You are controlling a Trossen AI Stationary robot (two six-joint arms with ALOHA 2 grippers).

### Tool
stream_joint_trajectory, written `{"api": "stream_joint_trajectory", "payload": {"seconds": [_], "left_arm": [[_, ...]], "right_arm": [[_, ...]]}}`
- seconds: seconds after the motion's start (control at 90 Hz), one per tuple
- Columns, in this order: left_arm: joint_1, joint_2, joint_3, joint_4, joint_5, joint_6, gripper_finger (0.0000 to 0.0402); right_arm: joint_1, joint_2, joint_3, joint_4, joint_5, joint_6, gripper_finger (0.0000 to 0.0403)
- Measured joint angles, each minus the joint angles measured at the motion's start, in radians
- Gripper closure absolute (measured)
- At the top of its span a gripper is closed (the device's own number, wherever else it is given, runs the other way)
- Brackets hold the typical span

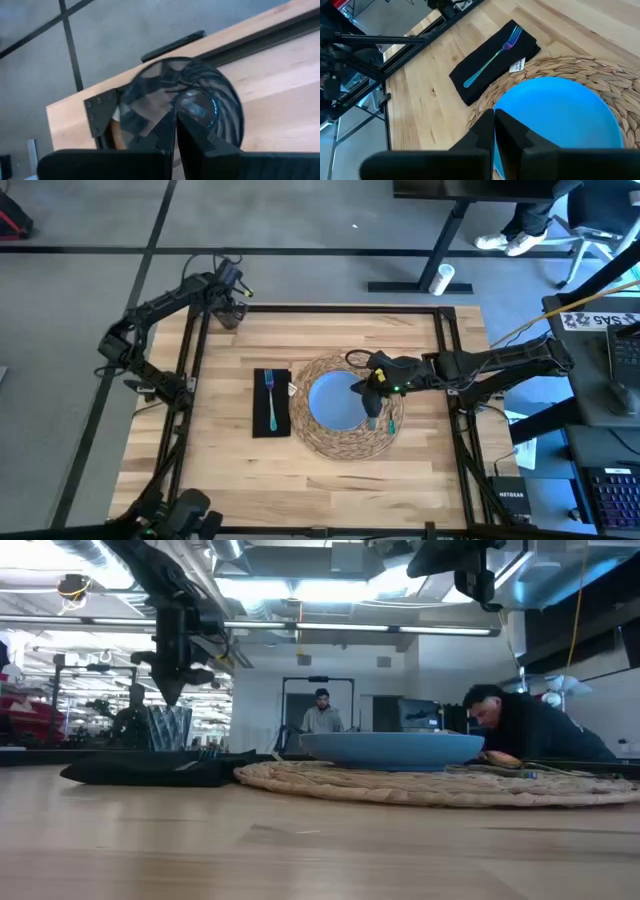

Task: Set table place
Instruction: Put the blue glass cup above the brown placemat

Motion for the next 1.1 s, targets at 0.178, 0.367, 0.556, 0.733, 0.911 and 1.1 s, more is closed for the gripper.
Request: {"api": "stream_joint_trajectory", "payload": {"seconds": [0.178,0.367,0.556,0.733,0.911,1.1], "left_arm": [[0.000,0.071,0.000,0.000,0.000,-0.010,0.0402],[-0.002,0.122,0.000,0.005,0.068,-0.015,0.0402],[-0.037,0.141,0.000,0.043,0.160,-0.036,0.0402],[-0.105,0.141,0.000,0.105,0.209,-0.049,0.0402],[-0.150,0.141,0.000,0.112,0.220,-0.076,0.0402],[-0.196,0.141,0.003,0.150,0.270,-0.083,0.0402]], "right_arm": [[0.000,0.000,0.000,-0.001,-0.012,0.000,0.0403],[0.000,0.000,0.000,-0.002,-0.018,-0.001,0.0403],[0.000,0.000,0.000,-0.002,-0.018,-0.006,0.0403],[0.000,0.000,0.000,-0.002,-0.018,-0.021,0.0403],[0.000,0.000,0.000,-0.001,-0.019,-0.025,0.0403],[-0.001,0.000,0.000,-0.001,-0.018,-0.032,0.0403]]}}
